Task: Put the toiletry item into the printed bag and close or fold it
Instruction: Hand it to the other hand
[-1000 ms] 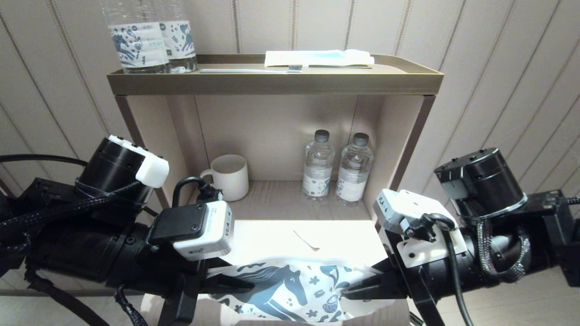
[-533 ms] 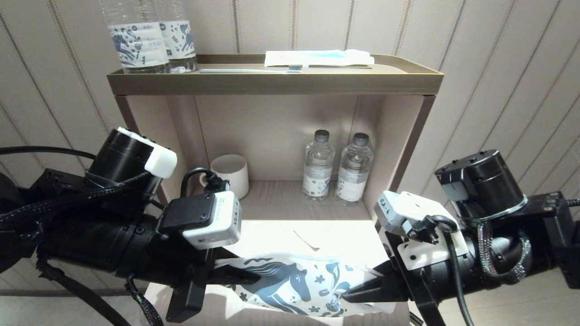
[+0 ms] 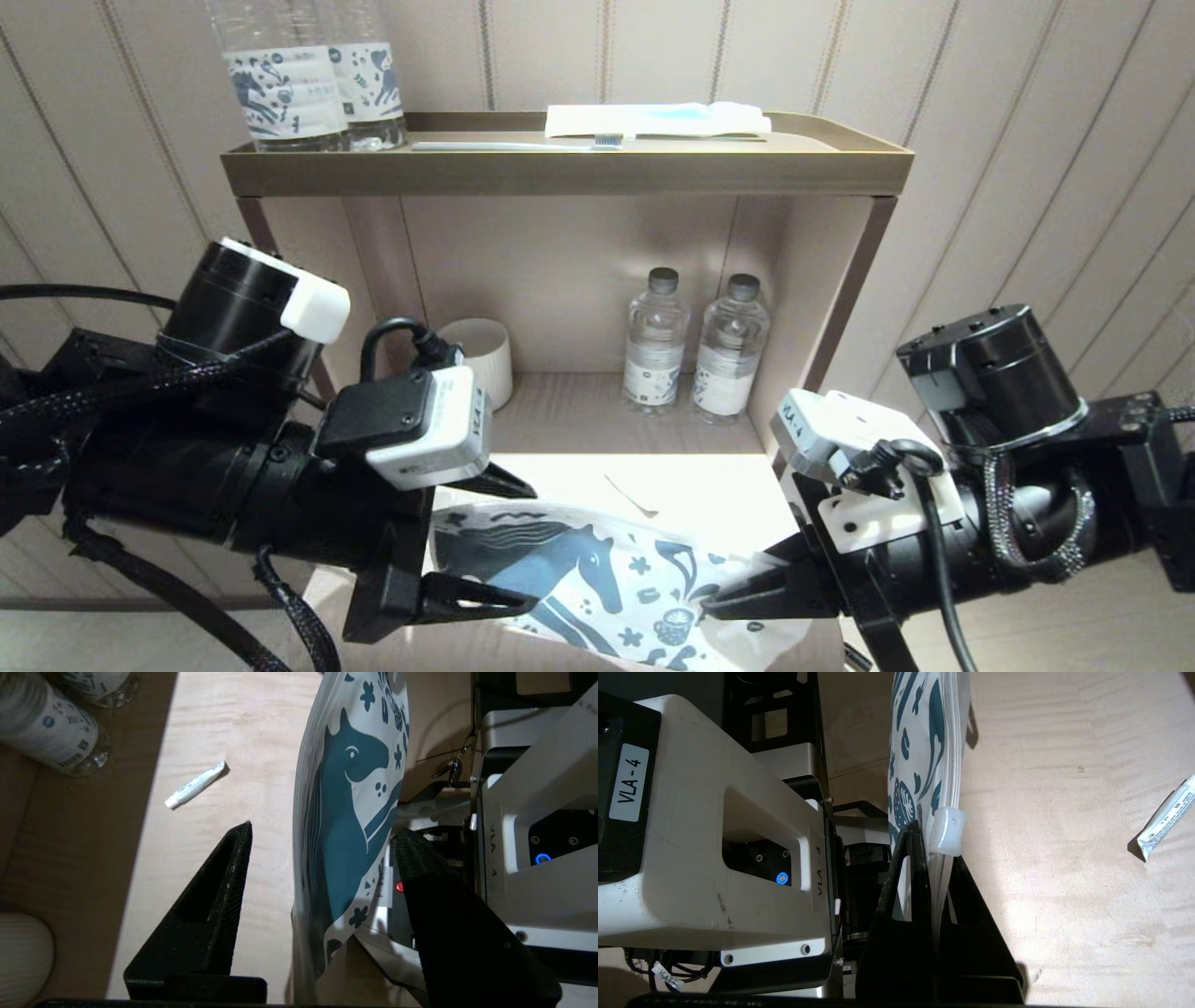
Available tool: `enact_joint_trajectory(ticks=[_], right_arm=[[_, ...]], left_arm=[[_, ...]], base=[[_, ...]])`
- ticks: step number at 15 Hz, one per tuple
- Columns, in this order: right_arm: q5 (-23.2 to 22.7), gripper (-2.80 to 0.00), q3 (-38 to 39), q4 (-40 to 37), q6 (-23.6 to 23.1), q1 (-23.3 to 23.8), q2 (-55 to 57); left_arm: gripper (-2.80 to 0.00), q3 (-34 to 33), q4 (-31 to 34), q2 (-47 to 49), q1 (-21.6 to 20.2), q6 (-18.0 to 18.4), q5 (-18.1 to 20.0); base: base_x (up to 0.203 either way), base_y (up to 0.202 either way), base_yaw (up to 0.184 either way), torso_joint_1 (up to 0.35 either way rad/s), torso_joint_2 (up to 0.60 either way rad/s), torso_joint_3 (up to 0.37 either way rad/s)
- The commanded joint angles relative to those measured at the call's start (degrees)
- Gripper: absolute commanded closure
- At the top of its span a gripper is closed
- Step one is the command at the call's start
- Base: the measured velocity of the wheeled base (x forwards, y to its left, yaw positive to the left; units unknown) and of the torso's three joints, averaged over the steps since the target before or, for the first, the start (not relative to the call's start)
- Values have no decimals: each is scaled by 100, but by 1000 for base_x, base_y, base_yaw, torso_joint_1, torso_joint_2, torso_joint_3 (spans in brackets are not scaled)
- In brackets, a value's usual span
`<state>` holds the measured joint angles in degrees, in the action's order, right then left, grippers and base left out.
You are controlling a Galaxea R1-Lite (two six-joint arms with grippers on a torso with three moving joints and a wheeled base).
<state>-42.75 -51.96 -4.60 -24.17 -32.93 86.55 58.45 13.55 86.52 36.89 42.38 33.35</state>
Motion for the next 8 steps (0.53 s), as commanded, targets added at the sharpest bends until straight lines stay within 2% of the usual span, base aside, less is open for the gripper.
enact_joint_trajectory(ticks=[1, 5, 6, 8], right_arm=[[-22, 0, 1, 2, -8, -20, 19], [21, 0, -60, 3, 18, -160, 63], [25, 0, -78, 6, 27, -178, 63], [30, 0, -132, 3, 27, -205, 63]], left_arm=[[-280, 271, 29, -13, -13, 3, 40], [-280, 1159, 388, 336, 99, -200, 85], [-280, 1357, 477, 471, 146, -471, 94], [-280, 1574, 506, 623, 206, -1284, 93]], base=[[0, 0, 0, 0, 0, 0], [0, 0, 0, 0, 0, 0], [0, 0, 0, 0, 0, 0], [0, 0, 0, 0, 0, 0]])
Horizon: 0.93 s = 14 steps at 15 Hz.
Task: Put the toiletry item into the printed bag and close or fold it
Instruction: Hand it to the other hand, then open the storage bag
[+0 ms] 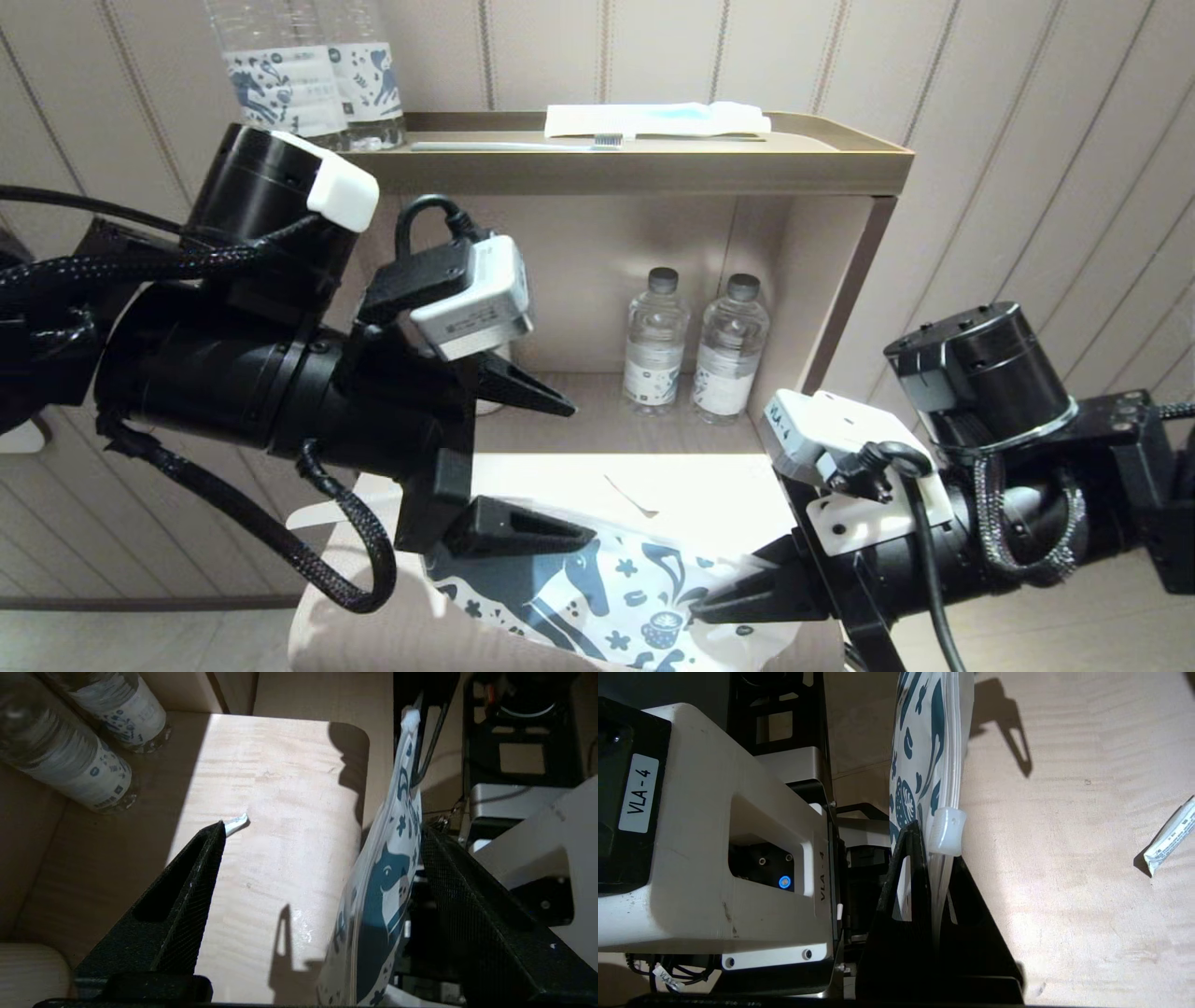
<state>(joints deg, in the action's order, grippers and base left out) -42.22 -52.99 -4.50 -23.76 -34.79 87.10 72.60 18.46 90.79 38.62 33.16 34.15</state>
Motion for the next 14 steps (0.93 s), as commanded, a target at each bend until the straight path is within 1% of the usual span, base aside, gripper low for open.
enact_joint_trajectory(ticks=[1, 4, 5, 7, 10, 12, 14], right_arm=[[-24, 0, -61, -7, -7, -27, 9], [38, 0, -150, 28, 38, -168, 96], [61, 0, -199, 28, 51, -208, 121], [99, 0, -300, 28, 81, -249, 150], [100, 0, -352, 49, 130, -291, 175], [67, 0, -341, 317, 267, -292, 226], [47, 0, -335, 336, 327, -291, 259]], left_arm=[[-280, 179, 17, 245, 43, -586, 20], [-280, 198, 10, 375, 102, -1118, 22], [-280, 224, -5, 408, 113, -1241, 22], [-280, 360, -31, 582, 152, -1665, 31], [-280, 477, -36, 677, 181, -1722, 174], [-280, 580, -67, 782, 190, -1793, 222], [-280, 507, -419, 780, 190, -1860, 237]], base=[[0, 0, 0, 0, 0, 0], [0, 0, 0, 0, 0, 0], [0, 0, 0, 0, 0, 0], [0, 0, 0, 0, 0, 0], [0, 0, 0, 0, 0, 0], [0, 0, 0, 0, 0, 0], [0, 0, 0, 0, 0, 0]])
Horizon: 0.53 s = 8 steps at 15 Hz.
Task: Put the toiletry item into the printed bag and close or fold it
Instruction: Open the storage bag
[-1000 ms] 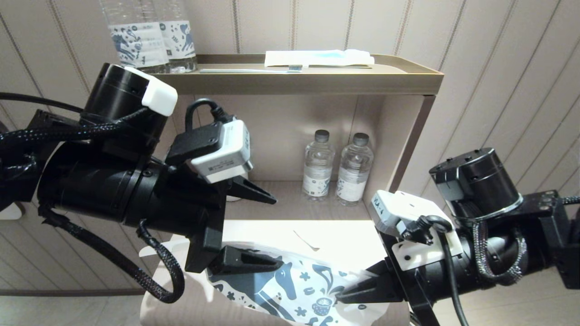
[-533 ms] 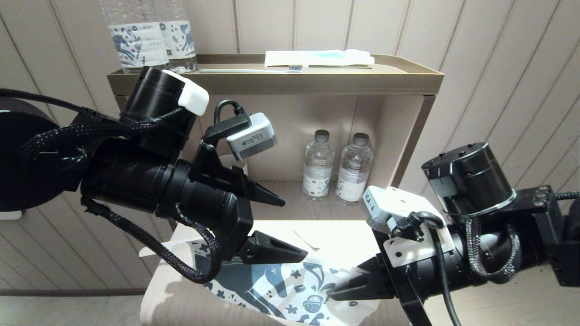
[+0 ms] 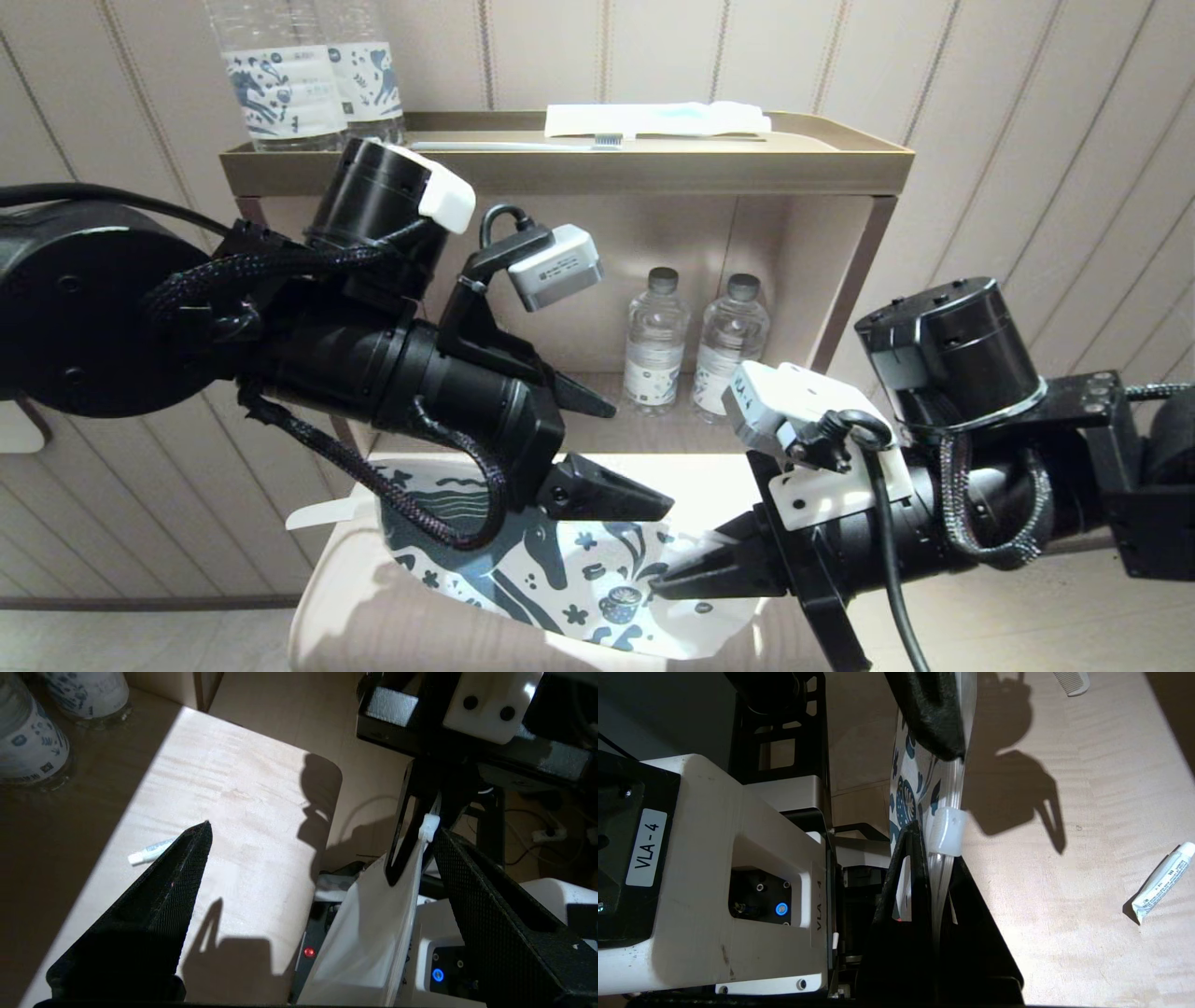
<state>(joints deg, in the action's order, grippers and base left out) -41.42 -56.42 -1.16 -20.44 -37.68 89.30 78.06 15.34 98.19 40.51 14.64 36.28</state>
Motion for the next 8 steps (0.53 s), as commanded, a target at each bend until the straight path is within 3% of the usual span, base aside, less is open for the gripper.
enact_joint_trajectory(ticks=[1, 8], right_arm=[[-32, 0, -15, 2, 44, -2, 67], [-32, 0, -146, 2, 106, 6, 96]], left_arm=[[-280, -70, -268, 26, 1, -145, 32], [-280, -388, -507, -28, 83, -191, 46]], base=[[0, 0, 0, 0, 0, 0], [0, 0, 0, 0, 0, 0]])
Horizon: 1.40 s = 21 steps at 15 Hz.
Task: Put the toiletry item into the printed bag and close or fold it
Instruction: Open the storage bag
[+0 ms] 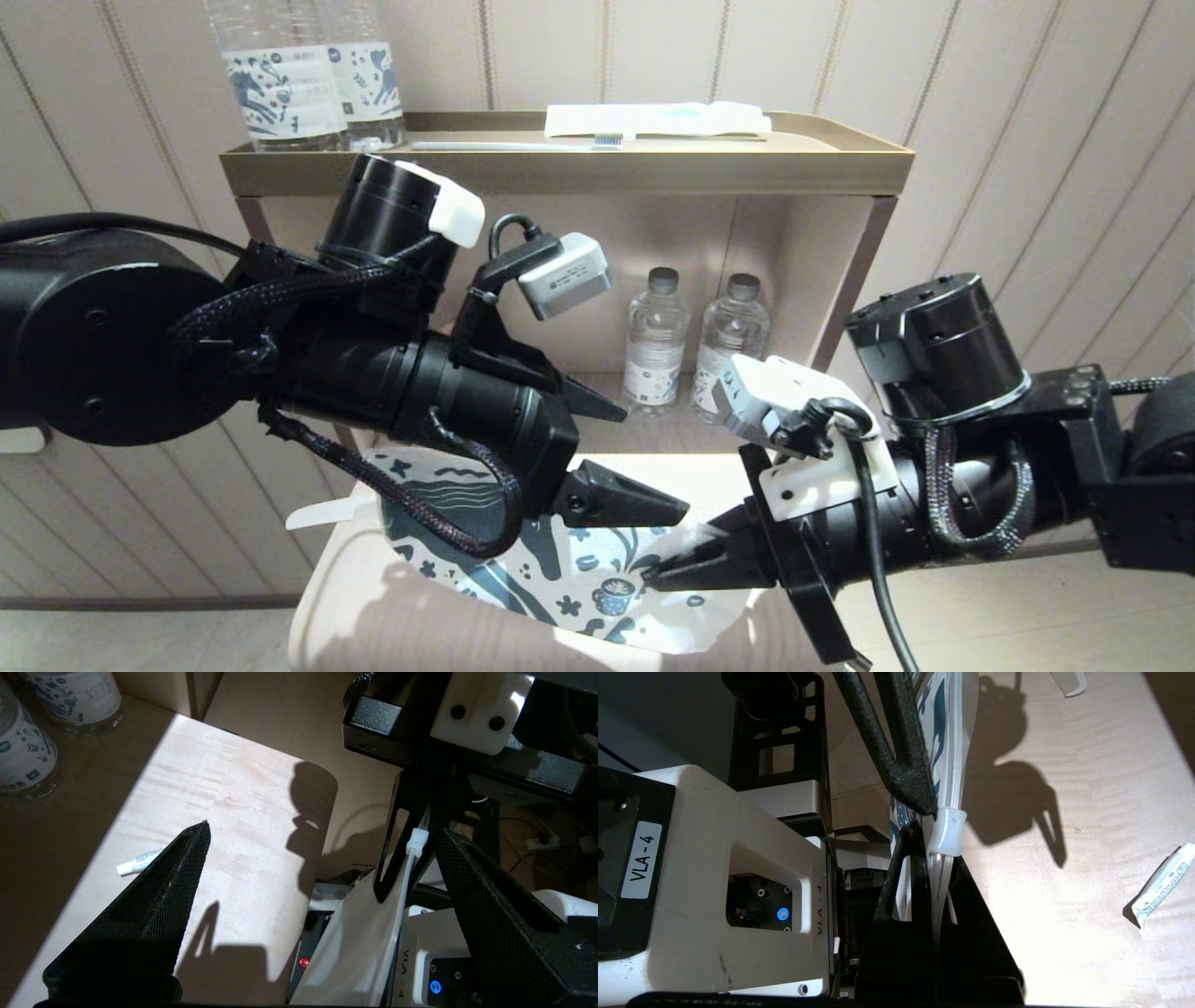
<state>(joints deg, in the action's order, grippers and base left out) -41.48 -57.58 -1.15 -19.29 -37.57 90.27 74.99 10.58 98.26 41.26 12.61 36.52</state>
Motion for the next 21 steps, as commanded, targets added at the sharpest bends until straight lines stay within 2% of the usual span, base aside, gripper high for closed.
enact_joint_trajectory(ticks=[1, 4, 15, 17, 18, 20, 21], right_arm=[[-26, 0, -52, -9, -5, 4, -1], [-35, 0, -70, -8, 48, 13, 17], [-35, 0, -113, -8, 171, 48, 52], [-26, 0, -131, -8, 180, 57, 61], [-21, 0, -137, -8, 194, 57, 61], [-26, 0, -154, -8, 197, 62, 76], [-26, 0, -166, -8, 206, 57, 113]], left_arm=[[-280, -99, -83, -35, 23, 14, 22], [-280, 20, -100, -35, 115, 7, 13], [-280, -272, -354, -128, 128, 83, -82], [-280, -391, -457, -180, 128, 293, -79], [-280, -376, -375, -184, 128, 454, -88], [-280, -87, -32, -184, 122, 485, -119], [-280, 156, 381, -184, 120, 550, -184]], base=[[0, 0, 0, 0, 0, 0], [0, 0, 0, 0, 0, 0], [0, 0, 0, 0, 0, 0], [0, 0, 0, 0, 0, 0], [0, 0, 0, 0, 0, 0], [0, 0, 0, 0, 0, 0], [0, 0, 0, 0, 0, 0]])
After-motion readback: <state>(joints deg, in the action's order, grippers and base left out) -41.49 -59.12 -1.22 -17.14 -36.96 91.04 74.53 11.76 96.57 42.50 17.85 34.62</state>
